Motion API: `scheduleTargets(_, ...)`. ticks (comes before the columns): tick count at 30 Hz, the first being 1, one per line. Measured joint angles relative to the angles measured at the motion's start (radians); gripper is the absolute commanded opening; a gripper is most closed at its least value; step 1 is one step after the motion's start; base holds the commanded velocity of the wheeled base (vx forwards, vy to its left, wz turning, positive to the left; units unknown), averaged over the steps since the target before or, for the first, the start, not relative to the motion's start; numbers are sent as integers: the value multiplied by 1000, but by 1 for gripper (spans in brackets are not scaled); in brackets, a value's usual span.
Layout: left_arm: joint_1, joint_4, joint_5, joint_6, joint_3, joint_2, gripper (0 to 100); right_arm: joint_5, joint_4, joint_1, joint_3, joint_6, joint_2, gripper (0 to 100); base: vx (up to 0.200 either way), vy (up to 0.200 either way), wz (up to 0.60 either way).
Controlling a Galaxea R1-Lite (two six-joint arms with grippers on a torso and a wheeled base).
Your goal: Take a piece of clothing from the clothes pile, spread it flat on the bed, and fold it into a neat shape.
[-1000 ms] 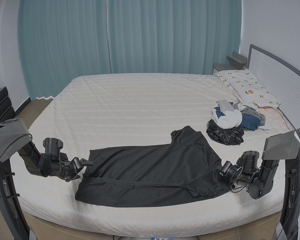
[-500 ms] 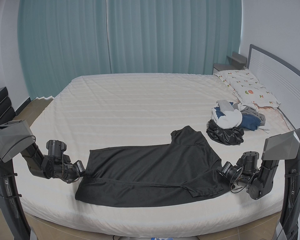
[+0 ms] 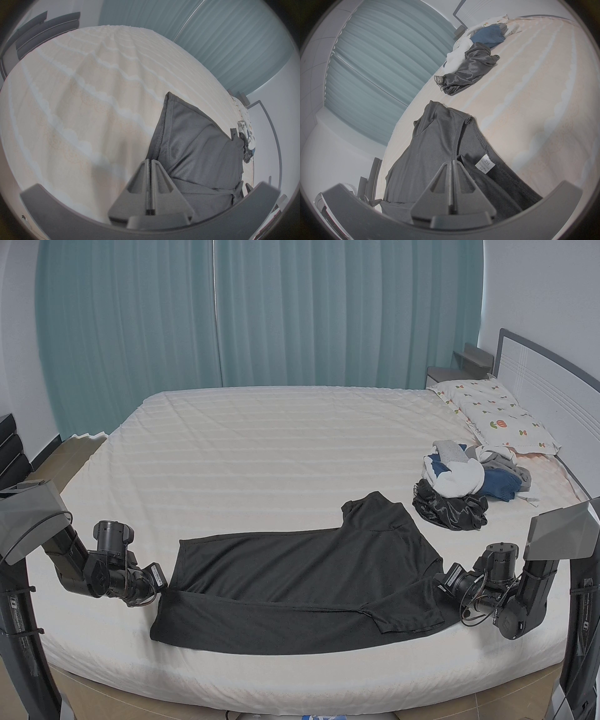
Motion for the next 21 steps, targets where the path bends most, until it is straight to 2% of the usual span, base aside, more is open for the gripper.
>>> scheduleTargets(5, 0, 24, 0, 14, -1, 5, 0, -1, -10, 0, -6, 3, 0, 0, 0, 0, 0)
scheduleTargets(6, 0, 26, 0, 14, -1, 6, 100, -2, -14, 0, -6, 3, 1, 0, 0, 0, 0)
scheduleTargets(7, 0, 26, 0, 14, -2, 7, 100, -2, -24, 0, -6, 3, 2, 100, 0, 0, 0)
scheduleTargets(15, 0, 28, -8, 13, -10, 10, 100, -1, -68, 0, 13, 3, 1, 100, 0, 0, 0)
scheduleTargets(21, 0, 22, -14, 8, -11, 6, 100, 8, -119, -41, 59, 8, -26, 100, 0, 0, 0)
